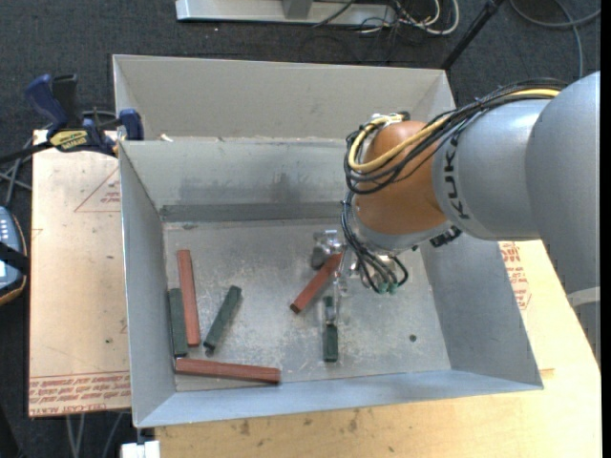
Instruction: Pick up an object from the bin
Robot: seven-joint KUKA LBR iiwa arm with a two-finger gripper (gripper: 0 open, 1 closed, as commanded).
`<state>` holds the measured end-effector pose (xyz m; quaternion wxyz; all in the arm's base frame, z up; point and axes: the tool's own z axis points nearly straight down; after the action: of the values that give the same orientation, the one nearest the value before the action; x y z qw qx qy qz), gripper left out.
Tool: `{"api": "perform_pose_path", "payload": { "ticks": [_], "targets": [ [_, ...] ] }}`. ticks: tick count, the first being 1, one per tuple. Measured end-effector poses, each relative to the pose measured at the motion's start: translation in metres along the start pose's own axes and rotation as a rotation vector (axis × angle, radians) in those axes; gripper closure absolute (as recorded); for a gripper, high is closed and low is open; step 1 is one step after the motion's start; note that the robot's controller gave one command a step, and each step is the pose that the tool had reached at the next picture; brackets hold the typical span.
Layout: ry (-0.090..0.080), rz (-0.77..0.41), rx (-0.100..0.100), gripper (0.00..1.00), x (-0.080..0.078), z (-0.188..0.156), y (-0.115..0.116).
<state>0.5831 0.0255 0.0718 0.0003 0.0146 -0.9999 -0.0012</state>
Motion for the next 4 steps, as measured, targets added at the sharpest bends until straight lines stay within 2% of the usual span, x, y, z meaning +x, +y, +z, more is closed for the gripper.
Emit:
{"api": "perform_pose_path", "payload": {
  "ticks": [1,2,3,4],
  "targets": [
    [-0.002,-0.091,0.001,0.0,-0.02,0.0,-0.001],
    [-0.007,-0.015,0.001,0.0,-0.007,-0.001,0.0],
    [-0.01,-0.089,0.0,1.0,-0.023,-0.003,0.0],
    [-0.01,-0.089,0.0,1.0,-0.023,-0.003,0.0]
  ]
}}
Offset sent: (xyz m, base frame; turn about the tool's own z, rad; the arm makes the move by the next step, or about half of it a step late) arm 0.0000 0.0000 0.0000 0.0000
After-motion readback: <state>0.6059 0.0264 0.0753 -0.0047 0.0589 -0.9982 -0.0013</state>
